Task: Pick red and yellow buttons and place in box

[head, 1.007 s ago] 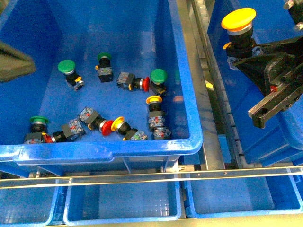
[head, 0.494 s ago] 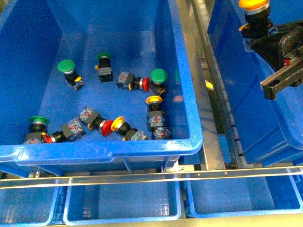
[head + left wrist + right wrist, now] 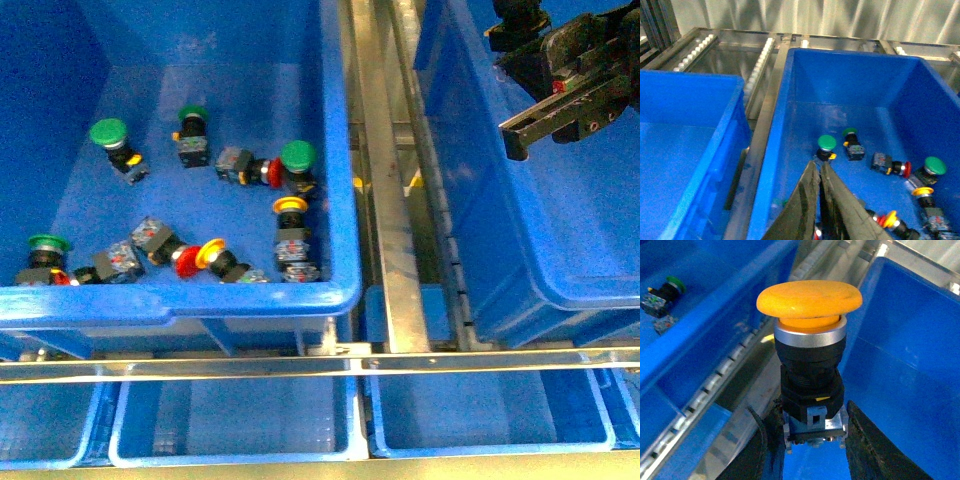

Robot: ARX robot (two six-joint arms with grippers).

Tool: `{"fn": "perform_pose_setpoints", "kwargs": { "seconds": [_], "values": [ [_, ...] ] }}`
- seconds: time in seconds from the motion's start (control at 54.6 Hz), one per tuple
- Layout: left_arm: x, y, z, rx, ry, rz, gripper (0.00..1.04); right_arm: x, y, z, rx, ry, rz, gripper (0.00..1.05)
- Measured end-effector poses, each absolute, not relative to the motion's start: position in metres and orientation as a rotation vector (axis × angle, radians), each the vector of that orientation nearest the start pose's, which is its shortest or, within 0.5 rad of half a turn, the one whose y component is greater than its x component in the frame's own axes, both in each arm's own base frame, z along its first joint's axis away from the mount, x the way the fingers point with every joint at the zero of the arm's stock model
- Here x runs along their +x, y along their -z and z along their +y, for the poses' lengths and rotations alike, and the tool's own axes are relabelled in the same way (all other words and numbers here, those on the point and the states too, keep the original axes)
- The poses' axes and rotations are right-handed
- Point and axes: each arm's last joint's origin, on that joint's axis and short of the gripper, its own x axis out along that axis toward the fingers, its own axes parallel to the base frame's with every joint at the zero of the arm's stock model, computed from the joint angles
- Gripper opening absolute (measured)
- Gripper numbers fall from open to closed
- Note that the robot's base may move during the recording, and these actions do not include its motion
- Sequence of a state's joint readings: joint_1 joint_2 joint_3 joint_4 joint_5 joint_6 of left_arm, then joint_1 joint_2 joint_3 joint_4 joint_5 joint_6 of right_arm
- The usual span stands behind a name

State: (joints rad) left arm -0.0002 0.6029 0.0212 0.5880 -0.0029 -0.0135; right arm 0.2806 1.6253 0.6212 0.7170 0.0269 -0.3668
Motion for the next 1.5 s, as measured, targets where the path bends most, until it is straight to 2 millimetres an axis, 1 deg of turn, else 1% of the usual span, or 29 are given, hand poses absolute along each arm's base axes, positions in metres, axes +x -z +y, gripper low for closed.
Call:
{"fn": "perform_pose_setpoints", "kwargs": {
  "seconds": [0.165,0.623,0.806,1.135,1.227,1.282,1.501],
  "values": [
    [0.131,-0.172,0.000,-0.012,-0.001,-0.017,0.03,0.300,-0.165,0.087,-0.397,-0.250,0.248,0.26],
    [0.117,-0.174,0.000,-0.011,-0.001,-0.022,0.03,0.314,-0.165,0.110,-0.379,-0.206,0.262,0.26],
    [0.113,-0.174,0.000,-0.011,0.000,-0.023,0.03,0.320,-0.163,0.116,-0.379,-0.192,0.264,0.26],
    [0.108,-0.173,0.000,-0.011,0.000,-0.023,0.03,0.331,-0.161,0.123,-0.370,-0.190,0.269,0.26],
    [0.101,-0.168,0.000,-0.011,0.001,0.014,0.03,0.334,-0.160,0.124,-0.370,-0.189,0.270,0.26],
    [0.098,-0.169,0.000,-0.011,0.002,0.002,0.03,0.336,-0.160,0.124,-0.371,-0.186,0.272,0.26],
    [0.097,-0.169,0.000,-0.010,0.002,-0.006,0.03,0.340,-0.160,0.125,-0.364,-0.188,0.263,0.26]
  ]
}}
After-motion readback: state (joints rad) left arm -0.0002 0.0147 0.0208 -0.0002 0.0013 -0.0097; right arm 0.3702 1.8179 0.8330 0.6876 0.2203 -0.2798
